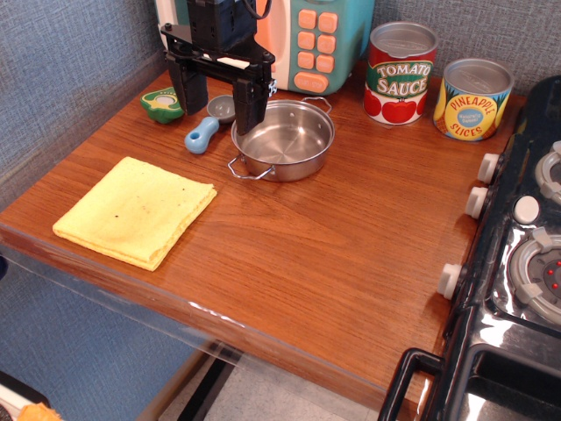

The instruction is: PLACE THE YELLOW CLOTH AT THE RIGHT SIDE CORNER OF THE TABLE

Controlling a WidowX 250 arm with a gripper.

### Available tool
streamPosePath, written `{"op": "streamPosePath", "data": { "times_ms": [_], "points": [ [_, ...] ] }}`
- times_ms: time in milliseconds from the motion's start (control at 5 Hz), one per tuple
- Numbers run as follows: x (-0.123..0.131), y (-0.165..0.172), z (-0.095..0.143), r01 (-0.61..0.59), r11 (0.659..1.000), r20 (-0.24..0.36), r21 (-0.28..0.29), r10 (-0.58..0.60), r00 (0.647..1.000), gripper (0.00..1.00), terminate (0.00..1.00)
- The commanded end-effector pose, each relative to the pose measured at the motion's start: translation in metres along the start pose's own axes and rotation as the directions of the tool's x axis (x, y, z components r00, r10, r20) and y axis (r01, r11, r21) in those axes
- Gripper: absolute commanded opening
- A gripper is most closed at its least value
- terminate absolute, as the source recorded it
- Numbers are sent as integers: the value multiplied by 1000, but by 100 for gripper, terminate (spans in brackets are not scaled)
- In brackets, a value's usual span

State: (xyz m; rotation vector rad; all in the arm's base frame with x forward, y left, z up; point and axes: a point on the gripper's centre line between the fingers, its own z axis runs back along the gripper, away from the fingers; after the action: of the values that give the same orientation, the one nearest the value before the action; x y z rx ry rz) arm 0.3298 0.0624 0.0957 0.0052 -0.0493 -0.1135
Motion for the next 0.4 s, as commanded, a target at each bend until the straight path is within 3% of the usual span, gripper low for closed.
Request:
{"op": "streamPosePath", "data": {
  "times_ms": [0, 200],
  "points": [
    [0, 0, 0, 0, 1000, 0, 0, 0, 1000, 100, 0],
    [-12, 12, -3, 27, 999, 33, -41, -26, 999, 100, 0]
  ]
}}
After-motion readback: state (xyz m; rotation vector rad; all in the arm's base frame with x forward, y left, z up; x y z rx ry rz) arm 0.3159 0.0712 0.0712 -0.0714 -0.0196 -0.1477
